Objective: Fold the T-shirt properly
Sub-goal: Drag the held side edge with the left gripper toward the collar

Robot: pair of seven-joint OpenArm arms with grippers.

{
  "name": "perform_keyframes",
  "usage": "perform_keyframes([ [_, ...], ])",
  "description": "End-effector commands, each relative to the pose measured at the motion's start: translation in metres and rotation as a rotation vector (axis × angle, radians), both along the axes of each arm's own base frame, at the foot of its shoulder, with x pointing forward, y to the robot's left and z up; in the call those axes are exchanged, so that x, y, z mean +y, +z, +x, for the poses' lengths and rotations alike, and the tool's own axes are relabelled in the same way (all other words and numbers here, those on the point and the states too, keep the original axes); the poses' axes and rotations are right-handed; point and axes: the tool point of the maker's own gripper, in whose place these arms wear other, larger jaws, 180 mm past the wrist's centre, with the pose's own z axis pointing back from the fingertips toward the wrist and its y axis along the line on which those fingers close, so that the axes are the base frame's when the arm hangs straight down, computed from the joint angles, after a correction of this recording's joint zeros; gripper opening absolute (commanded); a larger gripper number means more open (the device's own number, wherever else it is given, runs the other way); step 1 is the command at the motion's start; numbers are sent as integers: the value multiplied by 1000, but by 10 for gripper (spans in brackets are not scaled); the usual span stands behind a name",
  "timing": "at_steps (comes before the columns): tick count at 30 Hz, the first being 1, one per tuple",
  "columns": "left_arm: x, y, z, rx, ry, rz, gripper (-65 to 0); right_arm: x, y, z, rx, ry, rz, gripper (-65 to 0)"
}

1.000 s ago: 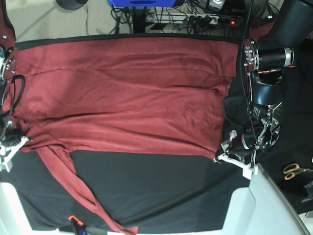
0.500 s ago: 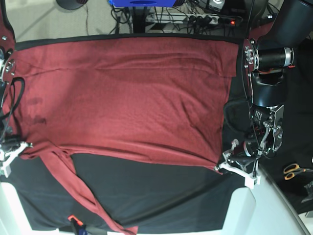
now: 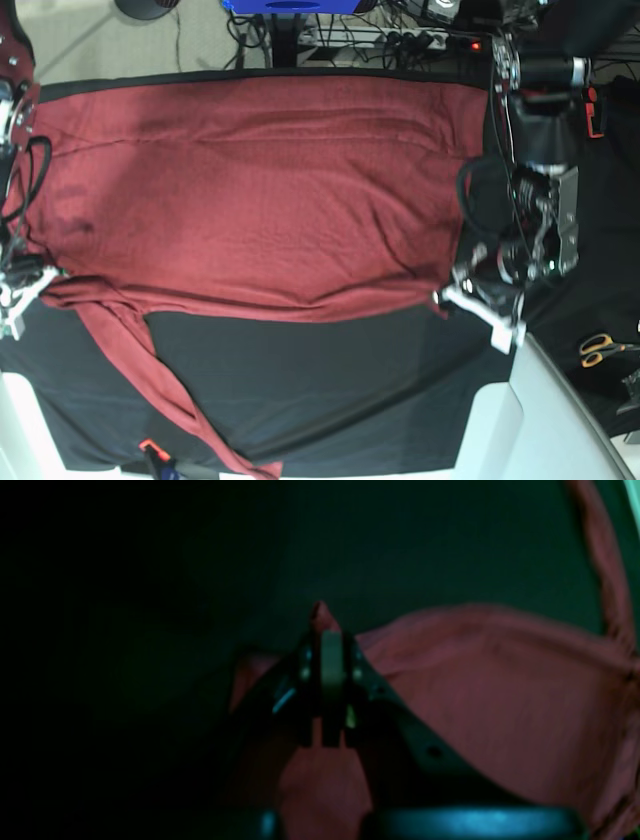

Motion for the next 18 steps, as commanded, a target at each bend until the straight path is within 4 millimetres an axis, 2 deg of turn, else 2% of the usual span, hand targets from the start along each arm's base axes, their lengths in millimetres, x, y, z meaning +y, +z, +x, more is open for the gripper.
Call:
perform_keyframes([
  [1, 12, 20, 10, -58, 25, 1, -650, -15, 26, 15, -67, -10, -30, -650],
  [5, 22, 18, -14, -22, 30, 10, -650, -19, 26, 1, -26, 0, -71, -650],
  [10, 11, 22, -43, -5, -28, 43, -650, -21, 34, -10, -11, 21, -129, -650],
  [18, -7, 13, -90, 45, -89, 65, -650, -21, 24, -41, 48, 44, -174, -650],
])
